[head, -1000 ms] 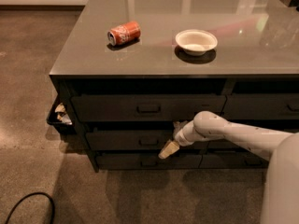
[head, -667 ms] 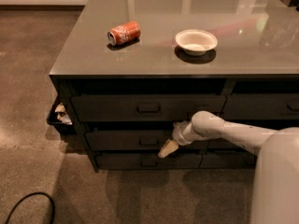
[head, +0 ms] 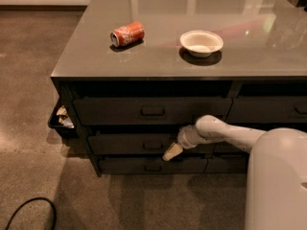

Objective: Open middle drawer

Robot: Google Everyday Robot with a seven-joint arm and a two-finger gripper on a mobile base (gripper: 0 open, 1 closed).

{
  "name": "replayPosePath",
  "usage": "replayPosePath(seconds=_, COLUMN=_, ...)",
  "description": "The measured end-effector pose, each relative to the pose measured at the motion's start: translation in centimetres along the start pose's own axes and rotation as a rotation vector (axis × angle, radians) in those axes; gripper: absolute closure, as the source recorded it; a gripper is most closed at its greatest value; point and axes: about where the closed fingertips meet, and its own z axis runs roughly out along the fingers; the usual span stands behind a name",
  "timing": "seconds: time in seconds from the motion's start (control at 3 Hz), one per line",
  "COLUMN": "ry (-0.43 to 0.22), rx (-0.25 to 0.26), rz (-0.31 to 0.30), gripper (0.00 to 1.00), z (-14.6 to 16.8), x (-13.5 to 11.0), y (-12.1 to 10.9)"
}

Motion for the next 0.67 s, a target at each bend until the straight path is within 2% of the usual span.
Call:
replayPosePath(seconds=0.33, ry=0.002, rx=0.014, rz=0.021, gripper=0.18, z=-0.46, x=0.68, y=-0.44)
replayPosePath(seconds=0.67, ry=0.003, rx=0.027, rz=0.032, gripper=0.2, z=-1.42, x=1.14, y=-0.73)
